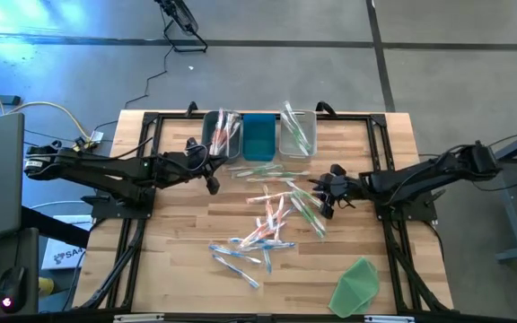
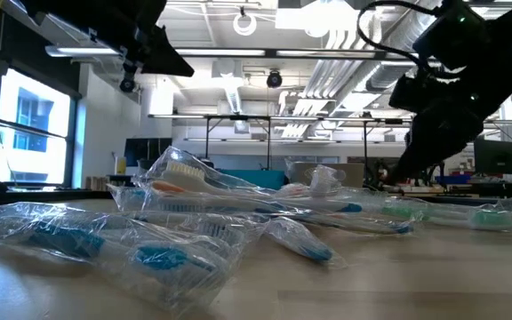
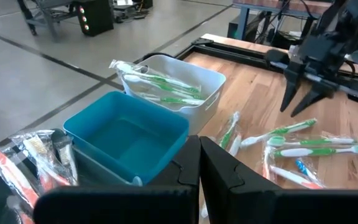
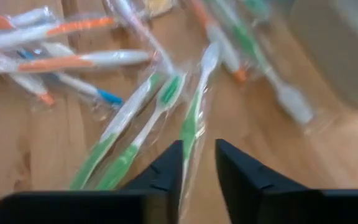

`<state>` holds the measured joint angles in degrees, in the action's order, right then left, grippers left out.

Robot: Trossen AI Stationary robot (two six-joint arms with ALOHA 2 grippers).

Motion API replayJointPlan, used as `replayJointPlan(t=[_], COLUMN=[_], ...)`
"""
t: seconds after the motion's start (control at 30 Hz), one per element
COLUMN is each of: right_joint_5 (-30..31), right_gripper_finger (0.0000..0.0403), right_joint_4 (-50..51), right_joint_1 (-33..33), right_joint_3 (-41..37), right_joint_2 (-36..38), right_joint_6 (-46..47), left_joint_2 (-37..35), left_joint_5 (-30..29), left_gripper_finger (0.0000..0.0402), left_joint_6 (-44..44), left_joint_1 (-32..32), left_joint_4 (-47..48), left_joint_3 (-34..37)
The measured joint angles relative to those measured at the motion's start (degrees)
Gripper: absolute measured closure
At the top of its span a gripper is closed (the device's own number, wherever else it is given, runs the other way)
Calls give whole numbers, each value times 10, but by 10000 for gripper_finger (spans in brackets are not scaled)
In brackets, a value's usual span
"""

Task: Pick & Place Toothbrushes
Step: Put the green toothbrush into the white bin

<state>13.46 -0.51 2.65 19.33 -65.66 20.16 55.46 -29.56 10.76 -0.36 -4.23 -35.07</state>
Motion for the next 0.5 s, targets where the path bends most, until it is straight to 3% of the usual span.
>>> replayJointPlan(t=[0.23,0.5], right_joint_5=[-16,-16], right_gripper_finger=[229,228], right_joint_4=[-2,-4], right_joint_1=[10,12], right_joint_3=[0,0], right_joint_2=[-43,-89], right_joint_6=[28,27], left_joint_2=[0,0], left_joint_5=[0,0], left_gripper_finger=[401,401], left_joint_6=[0,0], left_joint_1=[0,0], left_joint_4=[0,2], left_joint_3=[0,0])
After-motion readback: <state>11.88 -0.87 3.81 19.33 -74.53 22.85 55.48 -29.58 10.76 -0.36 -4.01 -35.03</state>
